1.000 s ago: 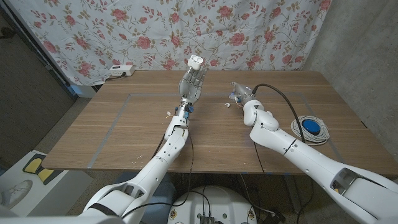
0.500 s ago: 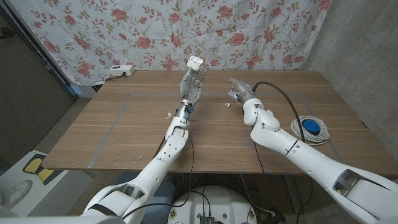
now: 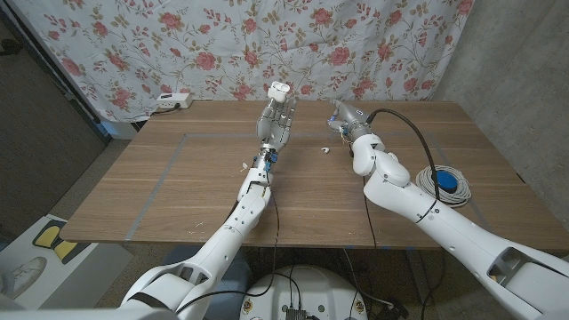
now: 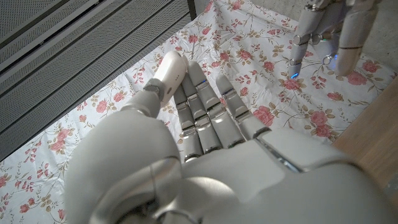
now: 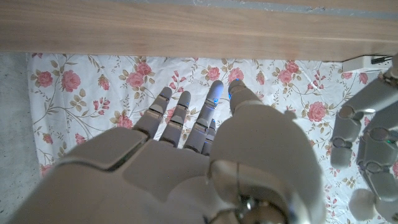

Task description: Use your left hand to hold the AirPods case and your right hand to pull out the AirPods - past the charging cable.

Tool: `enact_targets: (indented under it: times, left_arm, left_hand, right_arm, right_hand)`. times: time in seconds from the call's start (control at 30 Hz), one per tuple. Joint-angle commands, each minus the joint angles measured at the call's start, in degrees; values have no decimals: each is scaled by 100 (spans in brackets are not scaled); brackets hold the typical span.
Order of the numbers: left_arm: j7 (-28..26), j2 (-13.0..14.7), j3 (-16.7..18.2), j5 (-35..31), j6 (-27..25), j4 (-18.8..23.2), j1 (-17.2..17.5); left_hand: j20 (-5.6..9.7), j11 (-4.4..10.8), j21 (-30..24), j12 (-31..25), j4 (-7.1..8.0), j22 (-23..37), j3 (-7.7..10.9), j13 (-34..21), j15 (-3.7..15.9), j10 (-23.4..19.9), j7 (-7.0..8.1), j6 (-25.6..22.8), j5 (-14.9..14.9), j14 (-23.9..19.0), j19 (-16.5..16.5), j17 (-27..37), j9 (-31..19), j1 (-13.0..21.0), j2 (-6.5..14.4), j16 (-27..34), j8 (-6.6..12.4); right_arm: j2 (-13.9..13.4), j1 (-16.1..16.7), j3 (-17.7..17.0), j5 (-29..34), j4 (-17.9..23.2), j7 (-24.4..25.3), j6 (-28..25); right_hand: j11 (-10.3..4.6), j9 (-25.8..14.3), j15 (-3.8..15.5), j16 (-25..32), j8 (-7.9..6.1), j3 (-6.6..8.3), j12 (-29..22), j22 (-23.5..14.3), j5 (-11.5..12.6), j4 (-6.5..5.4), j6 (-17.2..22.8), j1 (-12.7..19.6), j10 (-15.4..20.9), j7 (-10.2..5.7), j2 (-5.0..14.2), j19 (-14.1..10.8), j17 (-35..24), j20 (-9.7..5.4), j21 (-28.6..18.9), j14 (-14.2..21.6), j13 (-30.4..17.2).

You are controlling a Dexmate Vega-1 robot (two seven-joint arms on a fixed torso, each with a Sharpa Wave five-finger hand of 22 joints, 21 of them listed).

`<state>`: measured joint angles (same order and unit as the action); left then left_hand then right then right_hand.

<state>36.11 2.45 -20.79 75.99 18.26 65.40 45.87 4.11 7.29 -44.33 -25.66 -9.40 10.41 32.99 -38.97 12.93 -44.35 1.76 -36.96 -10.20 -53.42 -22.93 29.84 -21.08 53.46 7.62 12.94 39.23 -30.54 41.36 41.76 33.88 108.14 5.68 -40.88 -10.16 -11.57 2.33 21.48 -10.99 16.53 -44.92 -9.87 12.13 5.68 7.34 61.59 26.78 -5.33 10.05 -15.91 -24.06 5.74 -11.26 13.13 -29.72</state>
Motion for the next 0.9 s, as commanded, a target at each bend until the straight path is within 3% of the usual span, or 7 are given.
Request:
enact_targets:
  times: [0.03,0.3,0.47,0.73,0.83,0.9]
  left_arm:
    - [-196,-31,84,202,-182,104,84]
    - [-327,-29,107,194,-149,114,102]
    - [-316,-35,119,232,-194,49,85]
    - [-268,-29,106,189,-180,-34,53]
    - [-208,-10,99,183,-204,-78,34]
    - [-495,-6,92,147,-178,105,132]
  left_hand:
    - [-21,175,-65,-44,33,10,95,-65,-1,-240,222,-300,-5,-127,-83,15,-1120,364,377,56,239]
    - [12,166,-106,-102,99,13,147,-132,-5,-335,254,-210,-8,-236,-122,50,-1177,419,372,111,285]
    - [29,205,-124,-155,71,18,144,-205,10,-374,282,-214,-4,-321,-104,152,-1150,506,347,195,302]
    - [43,232,-160,-277,67,24,119,-353,1,-389,253,-174,1,-377,-94,264,-1136,600,335,242,313]
    - [49,229,-173,-326,77,27,98,-430,-5,-358,270,-112,0,-387,-71,318,-1205,629,333,255,349]
    - [55,241,-181,-364,75,30,83,-484,-10,-347,283,-74,0,-388,-51,354,-1249,652,329,263,373]
  right_arm:
    - [-394,429,-708,-264,1344,160,2]
    - [-466,663,-1263,-979,1752,208,192]
    - [-535,753,-1458,-1395,1903,196,398]
    - [-623,751,-1536,-1743,2018,190,438]
    - [-618,762,-1616,-1988,2037,124,470]
    - [-643,738,-1629,-2096,2037,83,494]
  right_hand:
    - [15,-24,597,25,-2,-20,12,-20,26,7,-40,-58,58,-23,2,-35,-9,6,-12,6,17]
    - [25,-23,588,30,-7,-19,10,-20,25,6,-39,-73,62,-20,10,-54,-12,-3,-21,19,28]
    - [-4,-21,616,28,-15,-42,22,-23,13,-69,-44,-179,-5,-77,31,-16,-33,-96,-11,-10,11]
    - [29,-20,596,26,-12,-50,32,-24,7,-88,-67,-218,-54,-62,29,-27,-44,-99,-18,-30,1]
    - [78,-19,544,10,1,-101,51,-25,-8,-148,-122,-337,-125,-23,-19,36,-43,-14,2,-51,-9]
    - [106,-18,529,6,8,-113,55,-26,-9,-165,-149,-372,-136,-12,-24,55,-44,21,7,-57,-8]
